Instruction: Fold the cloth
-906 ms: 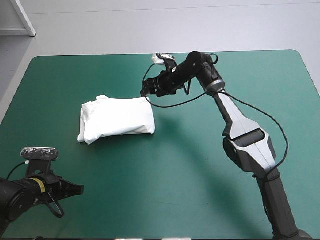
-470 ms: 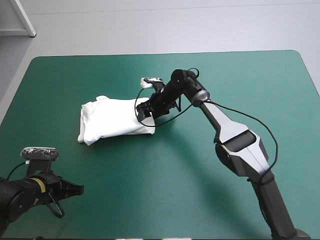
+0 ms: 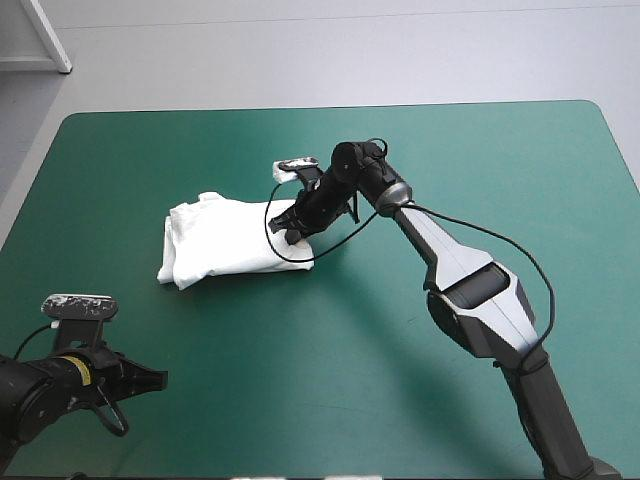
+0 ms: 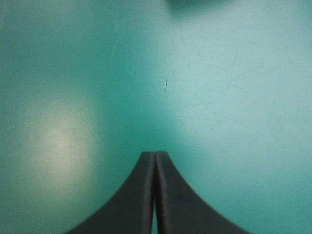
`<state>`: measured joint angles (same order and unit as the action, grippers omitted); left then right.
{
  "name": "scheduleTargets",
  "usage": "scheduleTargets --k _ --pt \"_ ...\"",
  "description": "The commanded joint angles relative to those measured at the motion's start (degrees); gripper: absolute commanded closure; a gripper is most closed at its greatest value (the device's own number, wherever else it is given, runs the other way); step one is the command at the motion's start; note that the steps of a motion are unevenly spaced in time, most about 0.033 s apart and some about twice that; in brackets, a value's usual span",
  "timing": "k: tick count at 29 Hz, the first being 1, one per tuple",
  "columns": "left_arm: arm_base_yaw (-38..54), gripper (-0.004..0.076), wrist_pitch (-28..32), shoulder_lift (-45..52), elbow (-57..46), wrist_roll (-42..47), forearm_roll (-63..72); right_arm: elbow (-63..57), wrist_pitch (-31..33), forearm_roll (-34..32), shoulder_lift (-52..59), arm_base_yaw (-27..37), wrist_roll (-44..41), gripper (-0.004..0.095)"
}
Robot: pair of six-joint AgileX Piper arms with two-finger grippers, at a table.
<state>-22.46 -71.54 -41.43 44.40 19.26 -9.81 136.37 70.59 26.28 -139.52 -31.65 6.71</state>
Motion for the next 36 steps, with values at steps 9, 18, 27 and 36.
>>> scheduleTargets --k 9,18,27,36 --pt "0.08 0.0732 0.16 0.03 1.55 -1.48 -2.23 1.46 0.91 -23.12 12.69 7.42 -4.97 0.0927" --pt "0.08 0.0732 -2.18 0.03 1.55 -1.48 -1.48 1.01 0.91 -24.68 13.09 20.85 -5.22 0.0927" --pt "0.08 0.0732 -2.28 0.06 1.55 -1.48 -0.33 -9.71 0.91 -23.8 13.09 32.07 -4.79 0.0927" --pt "0.08 0.0732 -2.28 0.06 1.55 -2.48 0.01 -13.53 0.81 -19.53 13.09 35.28 -2.29 0.0755"
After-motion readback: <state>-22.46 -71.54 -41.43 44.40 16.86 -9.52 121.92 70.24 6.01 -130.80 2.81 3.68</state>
